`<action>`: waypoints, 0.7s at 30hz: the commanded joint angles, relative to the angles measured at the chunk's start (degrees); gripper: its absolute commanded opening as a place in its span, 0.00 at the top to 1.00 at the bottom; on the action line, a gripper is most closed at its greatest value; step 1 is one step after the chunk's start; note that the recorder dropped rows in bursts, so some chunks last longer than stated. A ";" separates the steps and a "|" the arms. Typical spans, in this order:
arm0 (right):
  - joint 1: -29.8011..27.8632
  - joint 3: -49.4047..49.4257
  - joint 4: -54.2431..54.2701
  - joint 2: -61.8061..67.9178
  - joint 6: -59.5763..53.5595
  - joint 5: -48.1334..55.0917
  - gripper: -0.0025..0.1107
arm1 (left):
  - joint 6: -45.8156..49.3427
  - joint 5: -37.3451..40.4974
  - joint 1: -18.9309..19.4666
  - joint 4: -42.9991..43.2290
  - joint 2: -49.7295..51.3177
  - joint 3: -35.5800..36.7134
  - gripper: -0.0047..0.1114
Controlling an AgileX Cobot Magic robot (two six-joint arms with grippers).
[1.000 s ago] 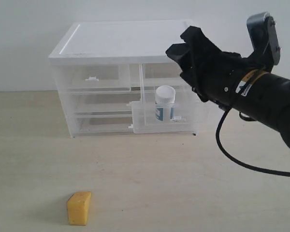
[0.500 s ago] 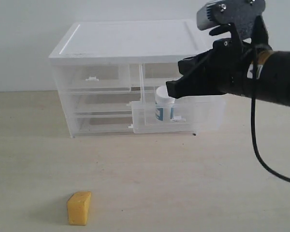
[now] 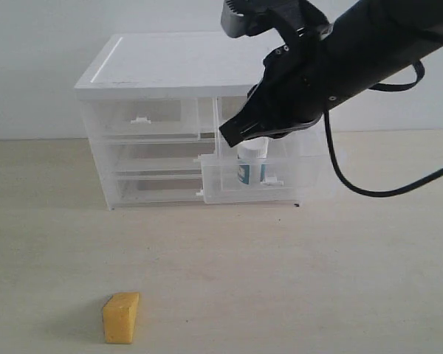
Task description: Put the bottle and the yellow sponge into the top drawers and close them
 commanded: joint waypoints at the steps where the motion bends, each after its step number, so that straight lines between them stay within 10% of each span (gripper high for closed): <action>1: -0.26 -1.82 0.43 2.68 -1.46 -0.76 0.98 | -0.12 -0.04 0.21 -0.07 -0.20 0.18 0.92; 21: -10.32 -1.82 -3.61 3.80 1.53 -1.85 0.98 | -0.12 -0.04 0.21 -0.07 -0.20 0.18 0.92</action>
